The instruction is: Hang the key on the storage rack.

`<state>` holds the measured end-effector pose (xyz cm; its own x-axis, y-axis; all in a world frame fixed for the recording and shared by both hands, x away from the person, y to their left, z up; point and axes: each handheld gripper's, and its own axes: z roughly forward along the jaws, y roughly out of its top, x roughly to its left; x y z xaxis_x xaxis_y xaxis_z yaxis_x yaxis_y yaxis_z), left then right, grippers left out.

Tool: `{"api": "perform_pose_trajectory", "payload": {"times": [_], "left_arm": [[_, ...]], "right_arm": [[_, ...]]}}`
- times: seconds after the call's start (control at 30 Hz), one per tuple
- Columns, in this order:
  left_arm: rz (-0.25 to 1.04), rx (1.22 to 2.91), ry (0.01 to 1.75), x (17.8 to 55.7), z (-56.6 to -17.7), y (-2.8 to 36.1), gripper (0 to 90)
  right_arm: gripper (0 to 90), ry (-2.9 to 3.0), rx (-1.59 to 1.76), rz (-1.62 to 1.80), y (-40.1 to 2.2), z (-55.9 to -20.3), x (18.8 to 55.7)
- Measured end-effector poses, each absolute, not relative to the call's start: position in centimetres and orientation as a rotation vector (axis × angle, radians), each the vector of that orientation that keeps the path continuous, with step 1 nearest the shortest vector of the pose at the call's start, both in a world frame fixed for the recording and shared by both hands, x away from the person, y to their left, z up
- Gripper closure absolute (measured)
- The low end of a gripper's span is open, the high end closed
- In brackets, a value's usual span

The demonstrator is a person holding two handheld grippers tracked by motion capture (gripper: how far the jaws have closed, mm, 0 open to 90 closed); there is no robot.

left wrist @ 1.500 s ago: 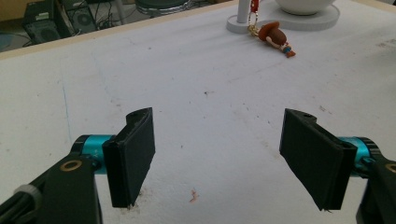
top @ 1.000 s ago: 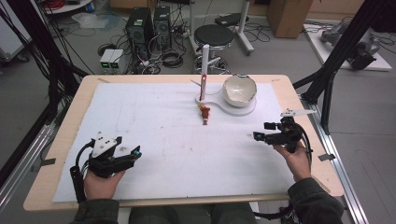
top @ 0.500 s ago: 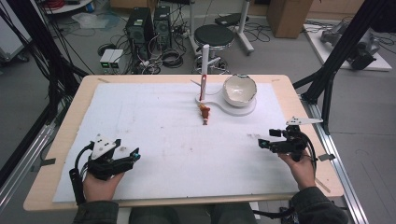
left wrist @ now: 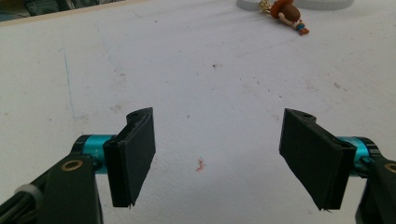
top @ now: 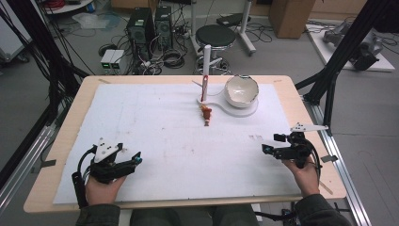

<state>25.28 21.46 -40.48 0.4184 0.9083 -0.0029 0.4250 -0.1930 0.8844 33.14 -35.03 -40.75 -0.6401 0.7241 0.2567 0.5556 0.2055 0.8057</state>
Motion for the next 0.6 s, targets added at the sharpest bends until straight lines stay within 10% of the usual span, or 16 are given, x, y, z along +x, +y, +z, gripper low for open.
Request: {"api": "perform_pose_trajectory", "payload": {"times": [0.6], "left_arm": [[0.681,1.794,1.167,25.37,-41.23,21.41,27.2]], "right_arm": [[12.4,2.276,1.214,1.406,-34.88,-41.04,32.65]]}}
